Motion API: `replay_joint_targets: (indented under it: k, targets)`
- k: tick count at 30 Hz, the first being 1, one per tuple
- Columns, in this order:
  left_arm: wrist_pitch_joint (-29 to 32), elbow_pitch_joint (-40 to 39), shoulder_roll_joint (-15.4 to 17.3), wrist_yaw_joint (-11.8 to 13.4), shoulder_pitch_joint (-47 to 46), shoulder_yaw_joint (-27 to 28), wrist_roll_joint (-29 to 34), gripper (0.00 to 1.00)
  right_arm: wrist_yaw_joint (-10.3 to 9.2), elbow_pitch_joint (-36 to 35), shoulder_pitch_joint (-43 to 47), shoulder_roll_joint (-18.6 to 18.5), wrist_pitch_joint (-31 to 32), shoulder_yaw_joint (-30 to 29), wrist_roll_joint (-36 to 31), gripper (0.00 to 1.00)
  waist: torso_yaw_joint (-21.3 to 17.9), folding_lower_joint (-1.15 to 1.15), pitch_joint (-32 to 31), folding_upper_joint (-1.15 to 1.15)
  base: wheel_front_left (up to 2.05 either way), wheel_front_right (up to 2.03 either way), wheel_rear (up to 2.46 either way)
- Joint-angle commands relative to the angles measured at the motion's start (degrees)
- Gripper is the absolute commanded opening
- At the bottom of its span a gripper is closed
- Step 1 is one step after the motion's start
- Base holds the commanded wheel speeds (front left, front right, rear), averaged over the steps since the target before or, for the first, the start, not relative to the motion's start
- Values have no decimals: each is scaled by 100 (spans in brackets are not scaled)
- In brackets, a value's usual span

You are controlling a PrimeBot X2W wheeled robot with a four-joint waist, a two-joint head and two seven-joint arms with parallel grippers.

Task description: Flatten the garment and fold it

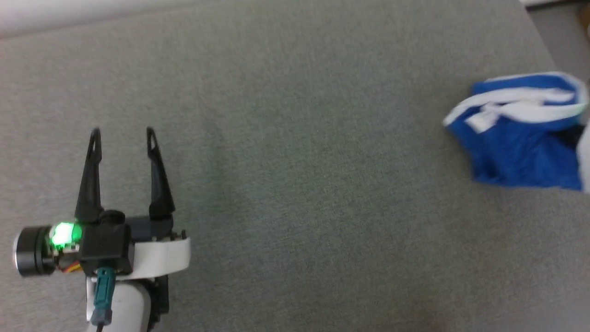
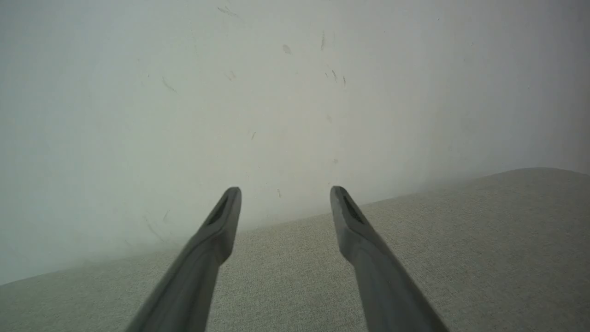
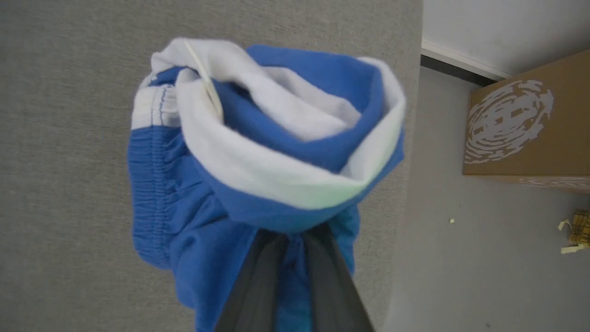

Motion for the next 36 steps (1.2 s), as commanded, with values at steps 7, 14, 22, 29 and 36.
replay_joint_targets:
  k: [7,14,22,29,36]
  targets:
    - [-27,-271,96,9,-416,-195,99,100,-5,1096,-569,-120,-295,-179,-688,0,150,-1,1053,0,0,0,0]
    - [-27,-378,156,96,-635,-343,94,100,-5,2047,-788,161,-565,-429,-822,0,352,-1,1291,0,0,0,0]
    - [-27,-219,137,243,-545,-443,-23,100,-5,2666,-828,241,-1128,-411,-1144,100,474,-1,759,0,0,0,0]
    - [-27,-25,81,358,-131,-389,-179,100,-5,2479,-922,-42,-2259,-519,-1562,100,597,-1,-61,0,0,0,0]
    - [-27,189,27,326,292,-261,-319,100,-5,2312,-980,313,-3894,-1230,-2377,100,818,-1,-671,0,0,0,0]
